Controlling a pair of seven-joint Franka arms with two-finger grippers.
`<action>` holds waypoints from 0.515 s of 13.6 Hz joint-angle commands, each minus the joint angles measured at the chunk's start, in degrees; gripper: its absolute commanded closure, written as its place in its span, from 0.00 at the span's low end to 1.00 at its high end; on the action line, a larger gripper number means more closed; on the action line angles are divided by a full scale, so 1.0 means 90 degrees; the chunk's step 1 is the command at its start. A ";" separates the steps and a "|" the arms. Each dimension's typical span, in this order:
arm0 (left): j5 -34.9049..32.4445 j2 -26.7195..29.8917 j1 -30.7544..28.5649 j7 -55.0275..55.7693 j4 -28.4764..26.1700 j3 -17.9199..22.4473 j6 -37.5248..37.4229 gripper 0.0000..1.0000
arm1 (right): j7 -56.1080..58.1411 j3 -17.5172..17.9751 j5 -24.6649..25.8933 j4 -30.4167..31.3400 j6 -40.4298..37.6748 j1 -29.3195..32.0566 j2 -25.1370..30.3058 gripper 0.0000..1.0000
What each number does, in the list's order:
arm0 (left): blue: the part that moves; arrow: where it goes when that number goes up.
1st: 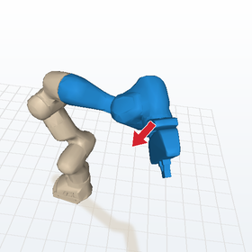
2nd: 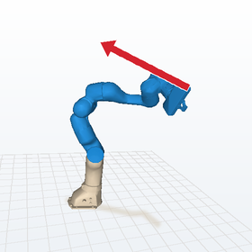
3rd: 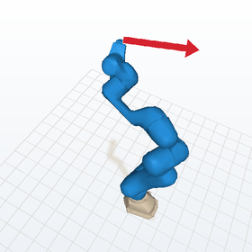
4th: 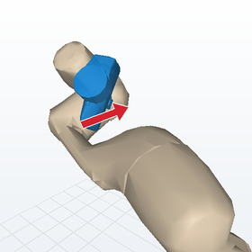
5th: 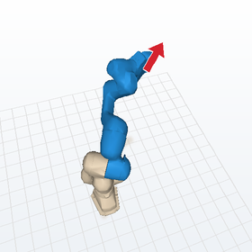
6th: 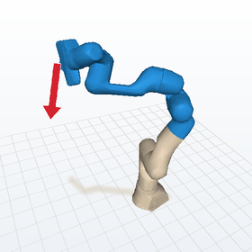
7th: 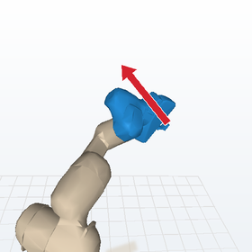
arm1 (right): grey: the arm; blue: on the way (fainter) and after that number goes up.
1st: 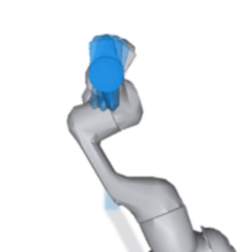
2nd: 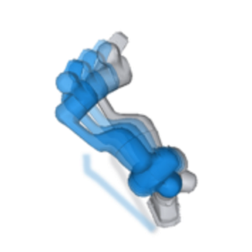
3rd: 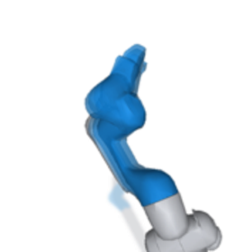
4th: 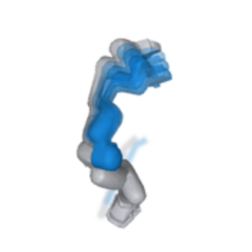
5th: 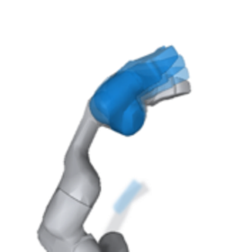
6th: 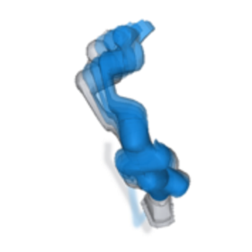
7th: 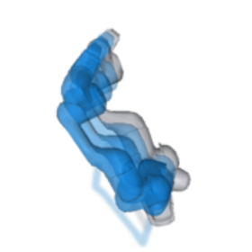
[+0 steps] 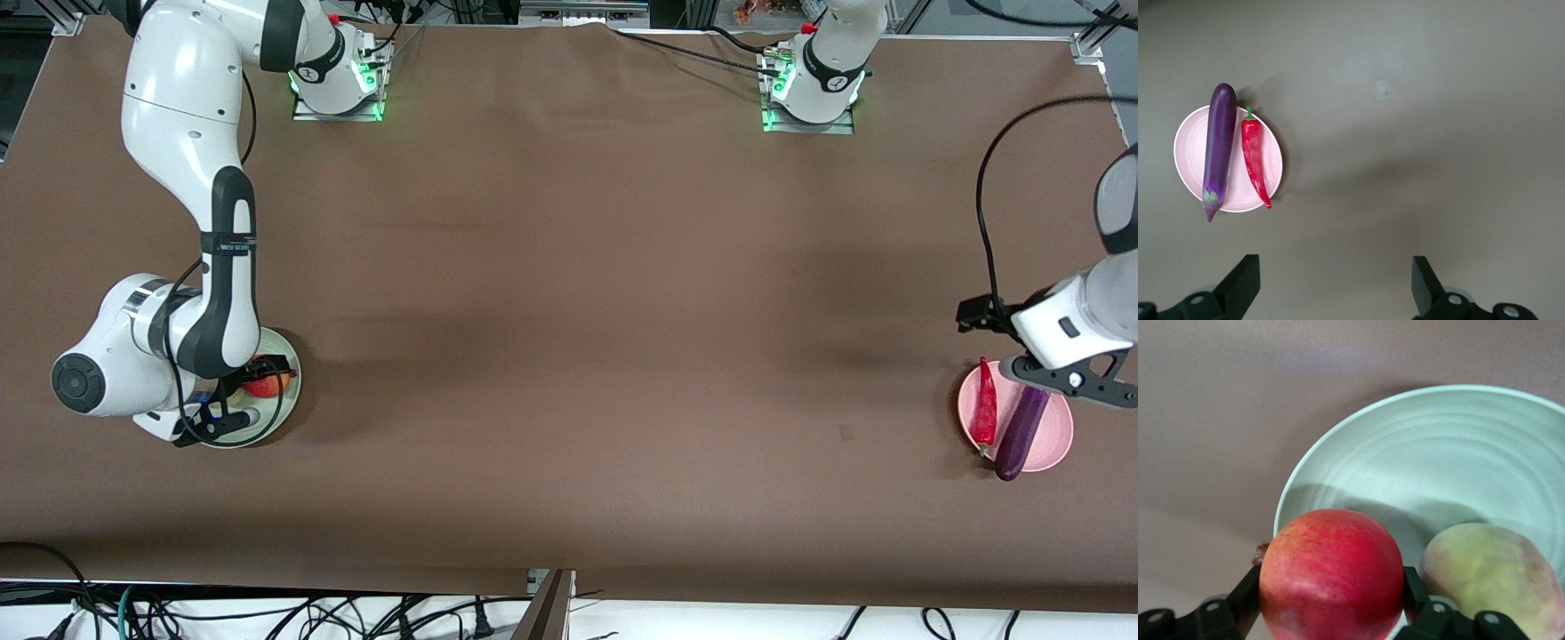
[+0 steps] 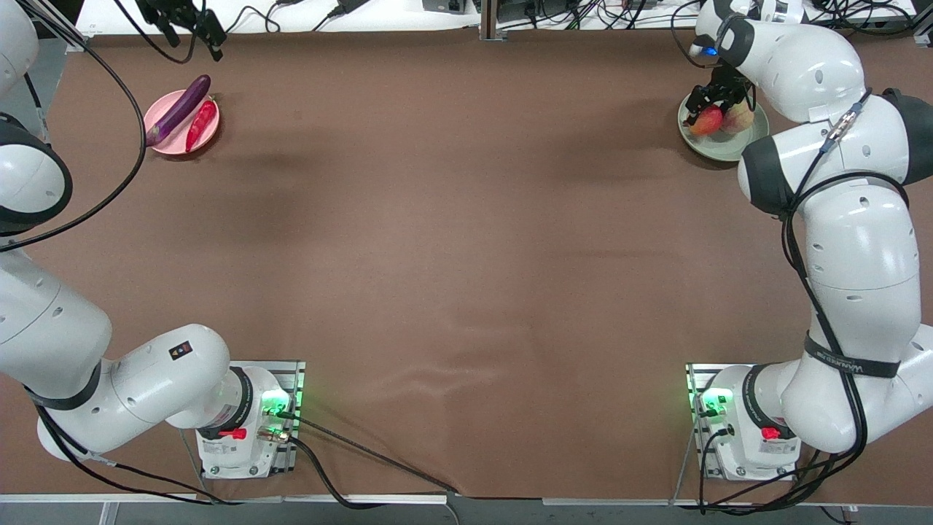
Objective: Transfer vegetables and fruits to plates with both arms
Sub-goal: 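Lower the eggplant onto the pink plate while the right gripper carries the pomegranate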
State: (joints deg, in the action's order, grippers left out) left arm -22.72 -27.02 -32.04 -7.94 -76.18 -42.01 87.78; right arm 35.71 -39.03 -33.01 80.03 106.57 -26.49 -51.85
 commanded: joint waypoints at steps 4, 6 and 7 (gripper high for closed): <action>0.1609 0.0978 0.1553 0.1259 0.0419 0.1985 -0.0663 0.00 | -0.0023 -0.0175 -0.0229 -0.0317 -0.0451 -0.0035 0.0642 0.00; 0.2501 0.1914 0.2306 0.1449 -0.0757 0.3364 -0.0041 0.00 | -0.0052 -0.0457 -0.0180 -0.0852 -0.1173 -0.0074 0.0849 0.00; 0.2514 0.2354 0.2619 0.1420 -0.1490 0.3707 0.0504 0.00 | -0.0091 -0.0604 -0.0180 -0.1145 -0.1535 -0.0103 0.0850 0.00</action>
State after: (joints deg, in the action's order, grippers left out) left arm -2.87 -15.46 -13.02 3.50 -75.71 -15.61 84.99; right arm 35.68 -42.39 -34.00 73.24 98.31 -26.88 -45.74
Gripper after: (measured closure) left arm 0.000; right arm 0.000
